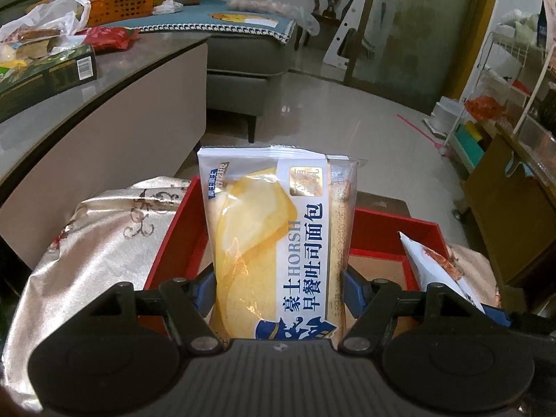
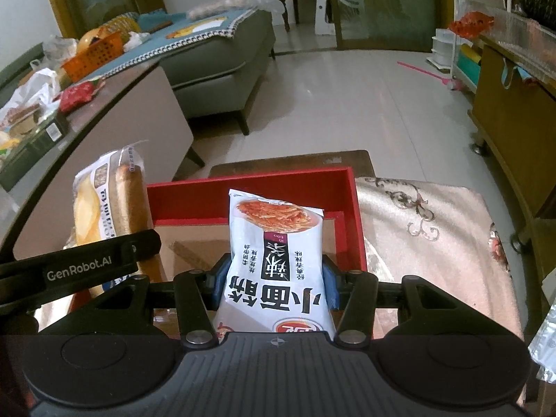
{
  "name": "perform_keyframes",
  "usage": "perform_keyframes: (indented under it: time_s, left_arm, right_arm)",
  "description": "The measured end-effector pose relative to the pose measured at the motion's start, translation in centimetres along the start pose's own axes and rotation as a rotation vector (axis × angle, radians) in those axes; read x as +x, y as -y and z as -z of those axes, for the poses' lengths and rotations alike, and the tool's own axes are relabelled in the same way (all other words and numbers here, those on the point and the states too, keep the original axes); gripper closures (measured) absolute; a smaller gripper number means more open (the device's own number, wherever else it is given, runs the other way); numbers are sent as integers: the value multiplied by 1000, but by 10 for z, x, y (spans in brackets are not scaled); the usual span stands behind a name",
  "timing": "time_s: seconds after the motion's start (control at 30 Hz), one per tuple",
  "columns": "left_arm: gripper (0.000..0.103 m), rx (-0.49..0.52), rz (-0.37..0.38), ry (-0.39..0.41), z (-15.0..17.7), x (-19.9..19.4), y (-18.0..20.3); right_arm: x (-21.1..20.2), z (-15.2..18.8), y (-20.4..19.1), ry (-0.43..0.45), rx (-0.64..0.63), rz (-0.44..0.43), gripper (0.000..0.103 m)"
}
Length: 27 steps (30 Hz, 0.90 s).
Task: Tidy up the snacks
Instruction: 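Lift the bread and noodle packet with both tools over the red box, then lower both packets into the red box and open both tools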
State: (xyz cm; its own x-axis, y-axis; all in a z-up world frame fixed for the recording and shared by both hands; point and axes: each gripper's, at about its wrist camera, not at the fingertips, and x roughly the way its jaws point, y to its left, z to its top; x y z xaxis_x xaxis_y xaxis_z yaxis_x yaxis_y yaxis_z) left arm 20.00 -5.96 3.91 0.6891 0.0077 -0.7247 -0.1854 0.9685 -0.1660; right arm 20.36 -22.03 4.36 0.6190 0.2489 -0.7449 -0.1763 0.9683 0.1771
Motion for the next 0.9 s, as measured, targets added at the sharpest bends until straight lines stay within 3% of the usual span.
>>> perform_keyframes:
  time_s: [0.9]
  left_arm:
    - [39, 52, -42, -87, 16, 30, 7]
  right_arm:
    - [35, 12, 4, -106, -28, 43, 42]
